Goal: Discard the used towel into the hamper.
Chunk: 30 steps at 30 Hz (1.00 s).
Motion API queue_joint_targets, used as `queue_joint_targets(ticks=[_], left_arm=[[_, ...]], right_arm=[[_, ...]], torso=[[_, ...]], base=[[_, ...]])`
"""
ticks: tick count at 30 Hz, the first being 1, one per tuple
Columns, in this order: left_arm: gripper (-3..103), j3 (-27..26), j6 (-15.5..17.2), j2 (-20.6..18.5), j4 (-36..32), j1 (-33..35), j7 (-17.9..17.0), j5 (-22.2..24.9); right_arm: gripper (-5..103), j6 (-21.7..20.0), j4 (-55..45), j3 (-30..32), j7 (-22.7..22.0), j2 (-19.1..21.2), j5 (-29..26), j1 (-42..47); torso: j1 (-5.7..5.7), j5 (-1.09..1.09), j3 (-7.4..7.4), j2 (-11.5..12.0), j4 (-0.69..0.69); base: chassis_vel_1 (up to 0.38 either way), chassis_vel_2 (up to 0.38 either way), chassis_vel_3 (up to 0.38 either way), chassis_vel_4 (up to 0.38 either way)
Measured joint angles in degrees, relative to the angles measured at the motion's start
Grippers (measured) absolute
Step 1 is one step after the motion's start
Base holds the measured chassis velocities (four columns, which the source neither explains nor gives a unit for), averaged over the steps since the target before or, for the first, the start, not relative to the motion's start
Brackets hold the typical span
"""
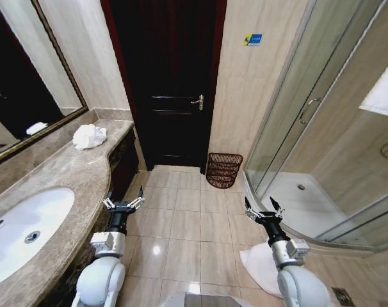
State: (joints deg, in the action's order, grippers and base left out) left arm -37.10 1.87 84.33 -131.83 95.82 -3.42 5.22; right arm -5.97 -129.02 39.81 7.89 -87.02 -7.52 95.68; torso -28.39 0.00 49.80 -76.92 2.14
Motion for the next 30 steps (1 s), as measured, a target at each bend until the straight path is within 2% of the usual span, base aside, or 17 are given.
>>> queue_joint_targets(ticks=[30], left_arm=[[100,-0.1,-0.8,1.9,0.5,0.5,0.3,-1.1]], right_arm=[[100,-0.9,0.2,0.2,1.0,0.1,0.0,-0.4]], torso=[[0.00,0.00,0.00,0.0,0.00]], base=[[0.000,0.000,0.000,0.000]])
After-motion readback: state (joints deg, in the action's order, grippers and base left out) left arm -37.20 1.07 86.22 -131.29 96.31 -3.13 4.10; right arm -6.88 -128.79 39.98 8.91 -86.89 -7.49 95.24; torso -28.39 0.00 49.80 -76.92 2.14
